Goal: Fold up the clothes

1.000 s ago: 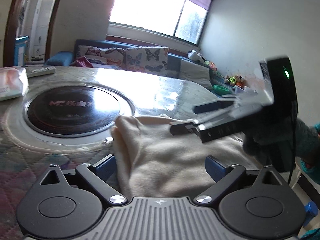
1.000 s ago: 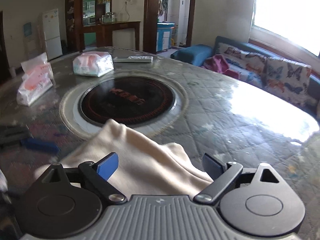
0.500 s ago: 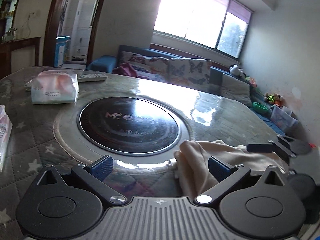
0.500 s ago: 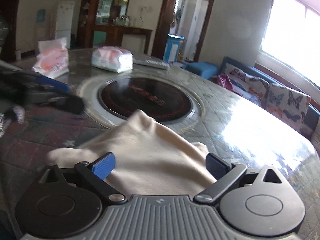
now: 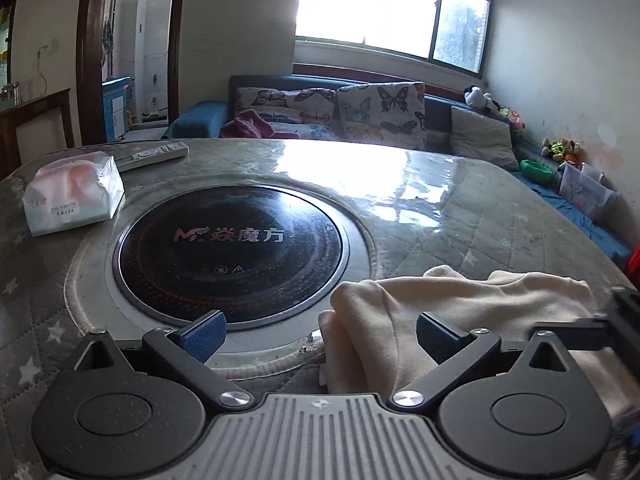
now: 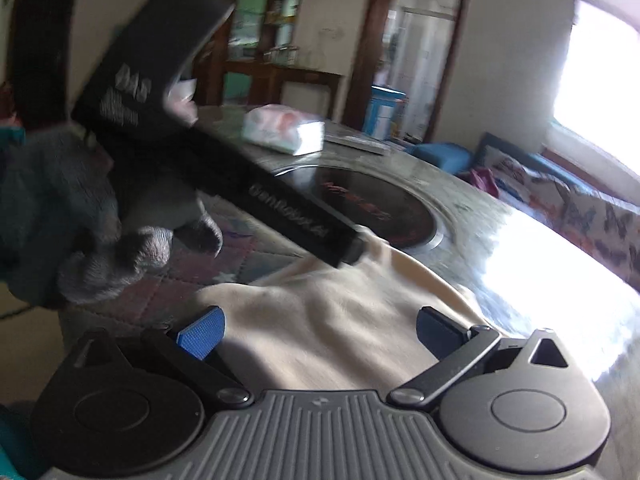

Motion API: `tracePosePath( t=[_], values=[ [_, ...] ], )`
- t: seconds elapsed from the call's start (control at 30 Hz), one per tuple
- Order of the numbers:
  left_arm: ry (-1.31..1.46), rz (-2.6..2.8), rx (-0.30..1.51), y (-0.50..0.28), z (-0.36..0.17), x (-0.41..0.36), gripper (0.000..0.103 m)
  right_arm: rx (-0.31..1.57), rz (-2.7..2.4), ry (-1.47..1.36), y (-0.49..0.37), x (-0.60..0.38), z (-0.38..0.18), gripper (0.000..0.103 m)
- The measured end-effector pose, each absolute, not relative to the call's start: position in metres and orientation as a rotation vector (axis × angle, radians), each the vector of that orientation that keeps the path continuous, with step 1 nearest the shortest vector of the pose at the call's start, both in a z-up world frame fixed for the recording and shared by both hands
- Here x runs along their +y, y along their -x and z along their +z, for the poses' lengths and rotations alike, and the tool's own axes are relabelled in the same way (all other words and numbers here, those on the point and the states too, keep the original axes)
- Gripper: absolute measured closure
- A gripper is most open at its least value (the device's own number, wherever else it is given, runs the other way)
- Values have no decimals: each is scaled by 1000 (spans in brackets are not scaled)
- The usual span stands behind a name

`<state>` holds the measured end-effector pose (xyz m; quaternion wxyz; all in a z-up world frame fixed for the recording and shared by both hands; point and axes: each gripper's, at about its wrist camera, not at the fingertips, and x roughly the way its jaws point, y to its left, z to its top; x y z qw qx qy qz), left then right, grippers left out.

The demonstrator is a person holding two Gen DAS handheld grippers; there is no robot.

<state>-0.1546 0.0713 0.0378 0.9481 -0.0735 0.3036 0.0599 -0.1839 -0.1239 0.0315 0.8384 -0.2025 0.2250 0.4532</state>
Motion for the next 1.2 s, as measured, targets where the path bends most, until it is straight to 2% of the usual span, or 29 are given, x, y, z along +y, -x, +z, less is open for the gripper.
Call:
tracePosePath(
  t=[0.27,0.53,0.9,1.2],
  values=[
    [164,147,666,149,16,68,0,607,832,251,165,-195,22,0],
    [170,156,647,153,14,67,0,616,776,154,169,-244,15,0],
    [184,151,633,156,13,70,0,599,764,76,117,-239,39,0],
    [188,150,630,156,13,70,0,710,721,-16,69,-244,26,0]
  ],
)
